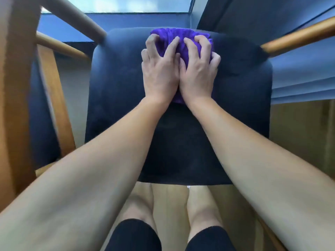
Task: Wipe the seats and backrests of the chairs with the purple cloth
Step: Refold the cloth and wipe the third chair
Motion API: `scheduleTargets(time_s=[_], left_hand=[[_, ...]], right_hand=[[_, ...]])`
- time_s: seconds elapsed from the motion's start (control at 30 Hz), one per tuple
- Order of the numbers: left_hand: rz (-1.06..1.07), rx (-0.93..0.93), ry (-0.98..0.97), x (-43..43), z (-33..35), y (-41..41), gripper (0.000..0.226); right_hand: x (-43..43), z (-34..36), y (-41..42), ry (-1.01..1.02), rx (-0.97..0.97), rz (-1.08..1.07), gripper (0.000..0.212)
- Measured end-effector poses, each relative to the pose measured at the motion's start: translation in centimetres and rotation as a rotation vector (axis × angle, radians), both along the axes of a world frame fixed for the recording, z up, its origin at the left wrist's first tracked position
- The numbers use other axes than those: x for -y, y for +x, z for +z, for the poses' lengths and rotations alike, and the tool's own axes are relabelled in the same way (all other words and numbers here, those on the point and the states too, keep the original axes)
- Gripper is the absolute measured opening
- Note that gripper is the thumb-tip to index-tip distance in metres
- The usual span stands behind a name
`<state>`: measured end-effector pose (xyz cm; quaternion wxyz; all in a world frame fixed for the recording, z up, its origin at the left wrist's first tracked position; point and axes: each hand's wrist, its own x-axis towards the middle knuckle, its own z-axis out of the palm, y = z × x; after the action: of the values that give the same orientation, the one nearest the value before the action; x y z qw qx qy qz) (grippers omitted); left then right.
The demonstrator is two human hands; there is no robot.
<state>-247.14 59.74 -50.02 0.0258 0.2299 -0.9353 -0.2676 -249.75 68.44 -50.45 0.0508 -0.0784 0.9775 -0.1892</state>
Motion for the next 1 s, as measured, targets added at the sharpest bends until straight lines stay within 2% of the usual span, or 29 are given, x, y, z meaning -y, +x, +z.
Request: scheduleTargets(time_s=[0.2, 0.5, 0.77, 1.0], left_hand=[[-0.077, 0.021, -0.012, 0.4, -1.4, 0.4, 0.041], [-0.036, 0.017, -0.011, -0.2, -2.0, 1.0, 0.037], [0.003, 0.03, -0.049, -3.2, -1.0, 7.3, 0.035], [0.006, 0.084, 0.018, -5.5, 0.2, 13.6, 0.033]], right_hand=[[0.5, -1.4, 0.5, 0.098, -0.03, -0.047, 0.046], [0.4, -1.9, 1.1, 0.105, -0.036, -0.048, 0.041], [-2.4, -1.2, 7.2, 0.081, 0.003, -0.007, 0.039], [-4.7, -0.5, 13.4, 0.055, 0.04, -0.001, 0.037]])
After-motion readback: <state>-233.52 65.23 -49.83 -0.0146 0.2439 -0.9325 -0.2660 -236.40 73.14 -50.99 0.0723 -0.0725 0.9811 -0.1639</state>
